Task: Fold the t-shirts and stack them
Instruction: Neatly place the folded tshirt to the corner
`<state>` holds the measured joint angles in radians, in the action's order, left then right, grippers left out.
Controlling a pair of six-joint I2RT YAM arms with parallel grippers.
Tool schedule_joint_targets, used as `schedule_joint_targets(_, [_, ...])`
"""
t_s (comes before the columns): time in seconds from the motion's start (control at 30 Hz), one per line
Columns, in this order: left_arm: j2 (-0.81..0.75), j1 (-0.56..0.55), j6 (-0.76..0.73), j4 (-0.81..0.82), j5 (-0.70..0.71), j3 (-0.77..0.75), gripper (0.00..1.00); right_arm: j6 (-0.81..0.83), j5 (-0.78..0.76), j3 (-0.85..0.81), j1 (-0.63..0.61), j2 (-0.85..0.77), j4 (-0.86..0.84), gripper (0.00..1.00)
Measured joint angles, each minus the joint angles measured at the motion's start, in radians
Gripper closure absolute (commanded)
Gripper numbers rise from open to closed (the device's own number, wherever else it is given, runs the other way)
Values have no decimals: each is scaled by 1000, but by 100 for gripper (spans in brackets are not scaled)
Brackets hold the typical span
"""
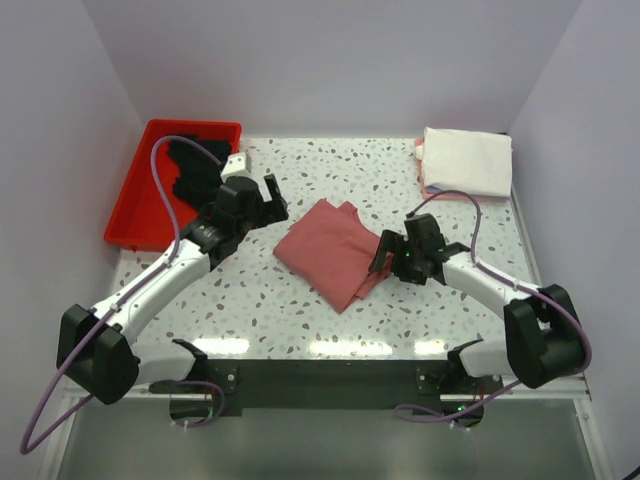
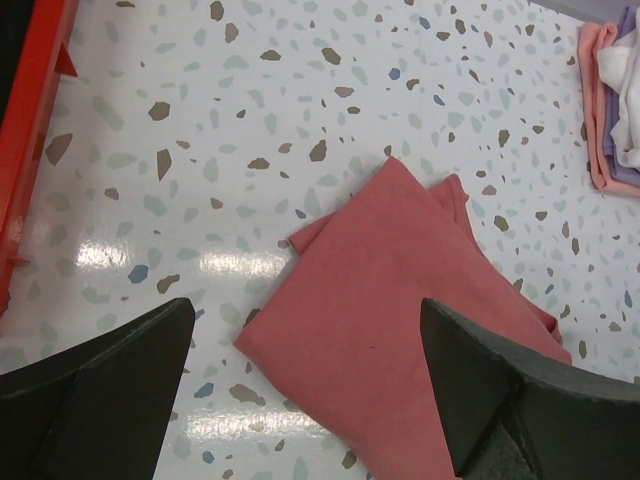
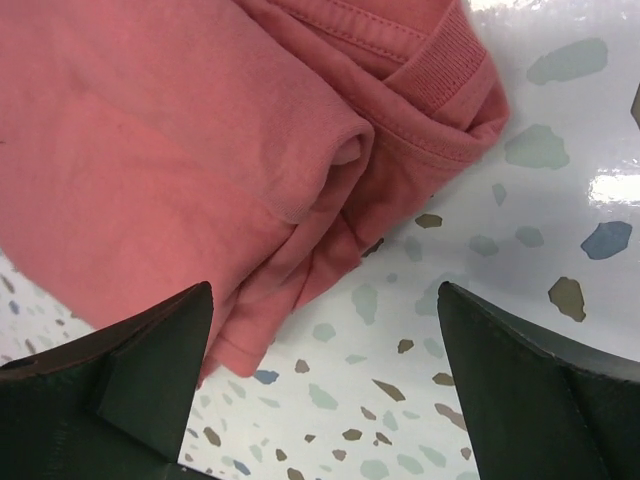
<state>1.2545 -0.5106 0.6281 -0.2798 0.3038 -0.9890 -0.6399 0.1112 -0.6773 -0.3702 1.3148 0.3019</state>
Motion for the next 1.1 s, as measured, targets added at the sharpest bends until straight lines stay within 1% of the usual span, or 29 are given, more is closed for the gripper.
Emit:
schedule_joint_targets(0.07, [0,0,7,-4,8,5,0,-22,-25,0,-18,40,-12,9])
schedule_joint_targets(0.1, [0,0,8,-12,11,6,0,-37,-34,0,-24,55,-18,10])
schedule_joint_targets(0.27, [-10,0,16,-26,22,24,0,-120,-89,2,-51,76,-64,12])
schedule_joint_targets(0.43, [-13,0,19,-34,26,36,0,-209,-129,11,-61,113,-151,14])
schedule_joint_targets(0.53, [-18,0,22,-37,27,39,0,-256,-143,9,-62,140,-215,17])
schedule_joint_targets(0.57, [-21,0,24,-37,29,39,0,-269,-148,6,-62,151,-233,23])
schedule_joint_targets(0.63, [-29,0,25,-36,34,42,0,-290,-152,4,-62,171,-265,30])
schedule_joint_targets(0.67, [-36,0,26,-37,38,46,0,-301,-153,4,-62,179,-281,38])
schedule_joint_targets(0.73, [-51,0,26,-43,46,54,0,-313,-158,4,-62,192,-298,49])
schedule_joint_targets(0.77, [-57,0,26,-48,49,56,0,-317,-163,5,-62,198,-301,63])
schedule_joint_targets(0.87, [-79,0,26,-51,62,63,0,-307,-177,5,-62,208,-304,79])
schedule_joint_targets(0.97, [-99,0,26,-51,74,68,0,-267,-188,-1,-64,211,-305,84])
schedule_joint_targets(1.0, [-104,0,26,-51,78,69,0,-230,-192,-10,-65,211,-302,86])
schedule_joint_targets(1.1, [-114,0,26,-53,92,71,0,-89,-195,-94,-66,239,-261,98])
